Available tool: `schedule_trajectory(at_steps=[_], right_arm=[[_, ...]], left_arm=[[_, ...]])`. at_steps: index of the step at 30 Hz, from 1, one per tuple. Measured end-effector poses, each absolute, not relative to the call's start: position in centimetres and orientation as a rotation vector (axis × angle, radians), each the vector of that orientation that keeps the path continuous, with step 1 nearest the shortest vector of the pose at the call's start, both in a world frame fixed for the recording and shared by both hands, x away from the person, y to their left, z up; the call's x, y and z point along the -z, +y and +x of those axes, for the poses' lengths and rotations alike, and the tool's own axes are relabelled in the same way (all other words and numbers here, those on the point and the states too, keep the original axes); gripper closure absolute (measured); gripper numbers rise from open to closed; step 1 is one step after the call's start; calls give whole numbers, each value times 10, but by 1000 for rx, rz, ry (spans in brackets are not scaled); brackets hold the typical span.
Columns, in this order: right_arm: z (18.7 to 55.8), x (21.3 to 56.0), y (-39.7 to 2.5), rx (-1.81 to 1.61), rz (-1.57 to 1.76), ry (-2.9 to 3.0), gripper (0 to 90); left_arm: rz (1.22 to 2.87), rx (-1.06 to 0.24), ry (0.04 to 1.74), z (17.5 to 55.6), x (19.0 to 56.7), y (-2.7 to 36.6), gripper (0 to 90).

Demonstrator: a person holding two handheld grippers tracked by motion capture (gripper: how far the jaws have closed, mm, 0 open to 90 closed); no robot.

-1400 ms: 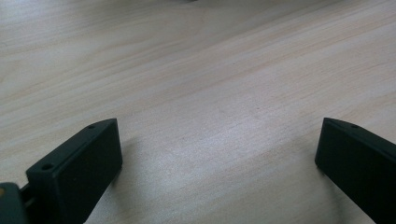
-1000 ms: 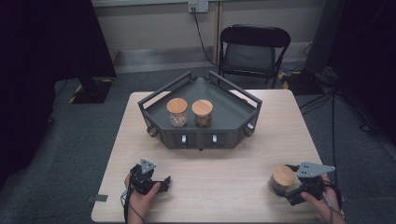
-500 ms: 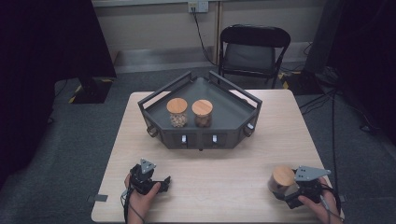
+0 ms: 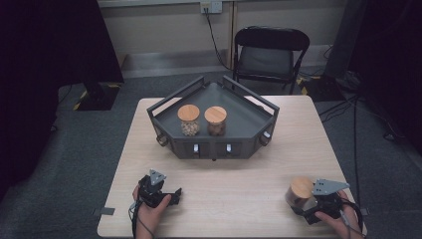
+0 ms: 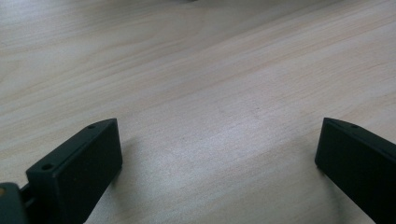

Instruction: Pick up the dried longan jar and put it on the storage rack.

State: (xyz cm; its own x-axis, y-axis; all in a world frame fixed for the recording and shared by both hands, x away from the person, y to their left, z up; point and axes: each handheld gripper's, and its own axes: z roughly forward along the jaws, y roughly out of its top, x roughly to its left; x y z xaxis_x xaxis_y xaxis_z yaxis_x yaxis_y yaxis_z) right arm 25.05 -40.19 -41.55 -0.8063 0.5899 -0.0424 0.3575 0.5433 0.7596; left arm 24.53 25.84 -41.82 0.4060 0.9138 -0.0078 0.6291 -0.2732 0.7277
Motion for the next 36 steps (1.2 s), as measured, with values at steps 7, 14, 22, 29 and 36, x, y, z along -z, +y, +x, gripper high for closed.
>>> schedule_trajectory(at_steps=[7,14,22,29,36], right_arm=[[247,414,-398,-1073,785,2492,17],[247,414,-397,-1073,789,2489,17],[248,414,-396,-1072,813,2483,17],[249,413,-395,-1062,818,2489,18],[248,414,-396,-1083,825,2477,19]], left_arm=[[2007,-556,1309,245,418,258,3],[2007,-556,1309,245,418,258,3],[2008,-556,1309,245,418,258,3],[2008,-556,1309,245,418,258,3],[2008,-556,1309,245,418,258,3]])
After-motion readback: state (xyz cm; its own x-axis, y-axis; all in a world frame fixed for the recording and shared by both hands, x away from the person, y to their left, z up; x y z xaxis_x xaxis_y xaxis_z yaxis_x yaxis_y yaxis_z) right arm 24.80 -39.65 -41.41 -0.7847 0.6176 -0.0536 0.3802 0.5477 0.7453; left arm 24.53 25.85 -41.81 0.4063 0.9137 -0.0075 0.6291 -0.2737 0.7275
